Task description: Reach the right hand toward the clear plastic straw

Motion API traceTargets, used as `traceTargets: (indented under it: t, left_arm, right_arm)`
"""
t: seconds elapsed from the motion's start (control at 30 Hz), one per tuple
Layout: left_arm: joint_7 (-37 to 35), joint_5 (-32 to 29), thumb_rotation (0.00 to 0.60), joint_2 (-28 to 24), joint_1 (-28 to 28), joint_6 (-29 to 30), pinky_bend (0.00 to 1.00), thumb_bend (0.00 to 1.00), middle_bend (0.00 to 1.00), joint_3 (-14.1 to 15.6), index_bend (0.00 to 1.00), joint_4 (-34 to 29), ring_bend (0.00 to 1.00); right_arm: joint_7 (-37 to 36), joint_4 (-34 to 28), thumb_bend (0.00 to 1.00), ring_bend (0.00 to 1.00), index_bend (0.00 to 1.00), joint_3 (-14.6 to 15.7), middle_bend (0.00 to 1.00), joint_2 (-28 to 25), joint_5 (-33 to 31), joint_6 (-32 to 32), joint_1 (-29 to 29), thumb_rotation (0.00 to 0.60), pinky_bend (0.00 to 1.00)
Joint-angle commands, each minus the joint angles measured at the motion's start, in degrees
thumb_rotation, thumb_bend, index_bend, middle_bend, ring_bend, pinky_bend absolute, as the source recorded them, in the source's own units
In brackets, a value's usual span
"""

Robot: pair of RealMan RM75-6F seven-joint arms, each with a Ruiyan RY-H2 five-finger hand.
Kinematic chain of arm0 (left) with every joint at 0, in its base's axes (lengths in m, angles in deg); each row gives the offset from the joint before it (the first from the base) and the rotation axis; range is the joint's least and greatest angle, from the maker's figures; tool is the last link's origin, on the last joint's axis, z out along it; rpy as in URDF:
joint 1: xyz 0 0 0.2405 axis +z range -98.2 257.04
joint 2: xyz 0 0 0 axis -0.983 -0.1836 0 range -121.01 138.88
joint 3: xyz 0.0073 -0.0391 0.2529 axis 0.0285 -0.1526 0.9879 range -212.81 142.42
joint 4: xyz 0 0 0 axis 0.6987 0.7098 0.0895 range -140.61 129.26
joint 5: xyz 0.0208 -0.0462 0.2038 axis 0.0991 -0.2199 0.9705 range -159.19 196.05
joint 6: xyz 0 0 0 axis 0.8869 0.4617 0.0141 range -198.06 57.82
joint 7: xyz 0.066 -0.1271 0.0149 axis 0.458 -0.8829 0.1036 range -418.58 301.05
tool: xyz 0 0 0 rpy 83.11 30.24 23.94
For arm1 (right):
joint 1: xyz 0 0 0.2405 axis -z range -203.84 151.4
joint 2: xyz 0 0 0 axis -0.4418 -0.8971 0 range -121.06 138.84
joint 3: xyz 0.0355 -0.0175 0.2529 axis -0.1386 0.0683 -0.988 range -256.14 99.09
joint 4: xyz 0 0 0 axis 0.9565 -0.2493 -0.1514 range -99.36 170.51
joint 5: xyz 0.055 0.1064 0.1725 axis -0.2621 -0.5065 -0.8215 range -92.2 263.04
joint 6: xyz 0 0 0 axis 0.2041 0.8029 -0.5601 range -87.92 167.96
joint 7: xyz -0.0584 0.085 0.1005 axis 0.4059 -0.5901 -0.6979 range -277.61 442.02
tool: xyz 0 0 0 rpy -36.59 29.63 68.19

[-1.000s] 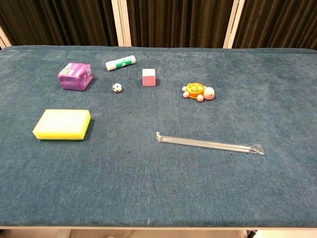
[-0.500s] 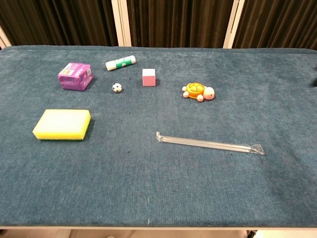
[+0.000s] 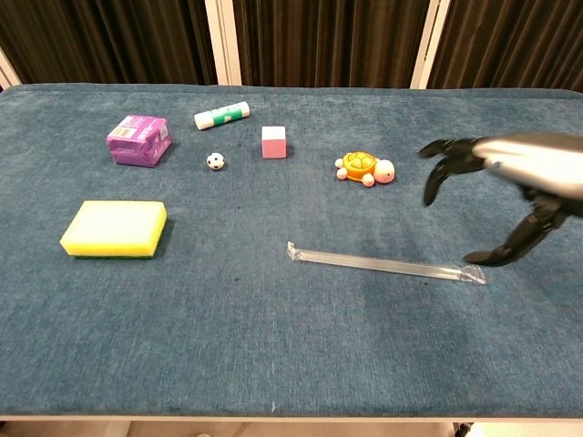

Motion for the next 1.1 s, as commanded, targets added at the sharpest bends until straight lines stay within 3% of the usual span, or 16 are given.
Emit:
traceTargets:
  t: [0.03,0.6,1.1]
  left_arm:
    - [-0.10,-0.17,0.600,0.01,0.03,0.03,0.09,0.31,0.00,-0.09,0.15,-0.06,0.01]
    - [-0.58,-1.04,0.600,-0.05,-0.04,-0.34,0.09,0.32,0.00,-0.48,0.15,-0.03,0.01]
    - [-0.73,-1.17,0.600,0.00,-0.08,-0.38,0.09,0.32,0.00,-0.59,0.15,-0.04,0.01]
  right_arm:
    - [0.53,0.90,0.33,0.08,0.41,0.66,0.08,1.65,-1.04,-0.65,-1.17,0.600,0.00]
    - [-0.87,11.54,0.33,0.08,0.49,-0.02,0.08,10.57,-7.86,-2.85,-6.57,0.600,0.00]
    - [-1.49,13.58,0.37,0.08,0.55,0.91,0.08,12.30,-9.82,-2.96,-8.87,0.600,0.00]
